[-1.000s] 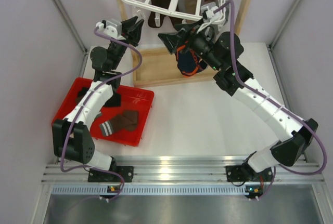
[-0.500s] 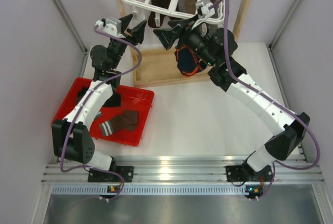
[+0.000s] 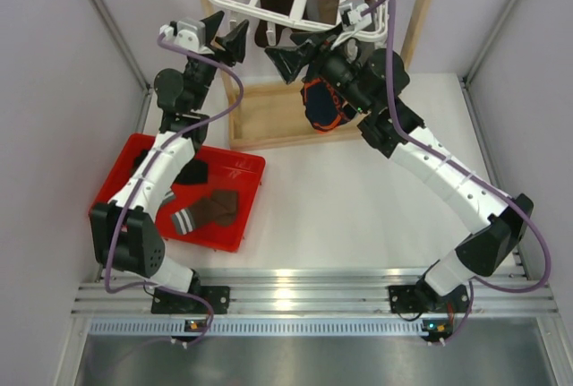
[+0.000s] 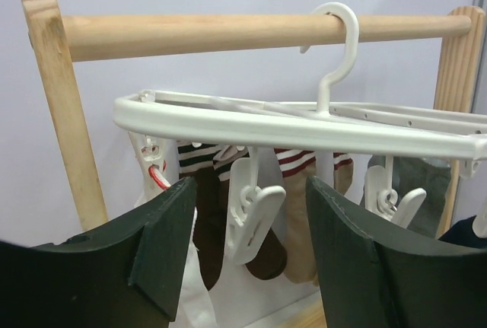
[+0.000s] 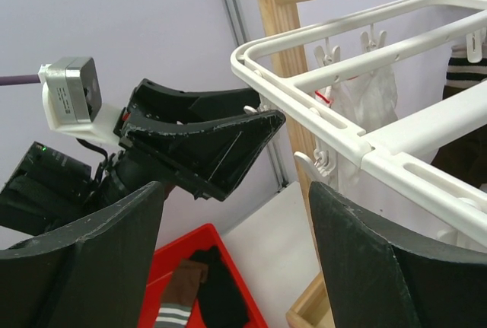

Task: Clip the socks to the hanger
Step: Open the clamp at the hanger.

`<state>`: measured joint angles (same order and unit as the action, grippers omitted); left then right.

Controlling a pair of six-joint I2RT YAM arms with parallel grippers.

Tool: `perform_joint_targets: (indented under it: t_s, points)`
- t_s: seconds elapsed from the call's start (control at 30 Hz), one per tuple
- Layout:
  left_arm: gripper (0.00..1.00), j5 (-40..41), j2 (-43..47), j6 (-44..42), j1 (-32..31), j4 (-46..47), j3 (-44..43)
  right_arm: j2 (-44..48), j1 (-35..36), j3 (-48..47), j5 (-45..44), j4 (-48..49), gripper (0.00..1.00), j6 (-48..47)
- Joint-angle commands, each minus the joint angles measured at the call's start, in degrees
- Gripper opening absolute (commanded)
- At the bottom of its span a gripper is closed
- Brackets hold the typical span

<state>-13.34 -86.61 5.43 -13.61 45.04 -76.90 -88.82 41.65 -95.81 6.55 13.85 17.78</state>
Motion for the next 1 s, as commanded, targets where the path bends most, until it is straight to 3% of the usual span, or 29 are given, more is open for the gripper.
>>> perform_joint_targets:
  t_s: [0.0, 0.13, 0.37, 0.47, 0.63, 0.73, 0.97]
  points:
    - [0.64, 0.78, -1.54, 0.02, -0.28, 2.16, -3.51, -0.66, 0.72, -2.28, -0.74, 3.56, 0.77, -0.82]
    - [0.59, 1.04, -2.34, -0.51, -0.28, 1.03, -4.48, -0.83, 0.71, -2.45, -1.18, 3.56, 0.75, -1.08]
    - [0.6, 1.21, -2.16, -1.91, -0.28, -0.21, -3.96, -1.45, 0.63, -2.72, -1.19, 3.64, 0.75, -1.17]
    - [0.54, 0.52, -2.34, -2.09, -0.28, 0.23, -4.04, -1.45, 0.63, -2.63, -1.18, 3.64, 0.73, -1.17]
    - [0.3, -0.37, -1.64, -1.65, -0.28, -0.21, -3.96, -1.45, 0.63, -2.89, -0.66, 3.82, 0.71, -0.99]
    - [0.21, -2.82, 0.2, -1.65, -0.19, -1.09, -3.34, -1.62, 0.63, -3.33, -0.13, 4.35, 0.7, -0.21]
    - [0.1, -11.26, 4.69, -2.88, 0.16, -4.51, -1.31, -5.13, 0.63, -8.51, 4.26, 4.61, 0.56, 3.83]
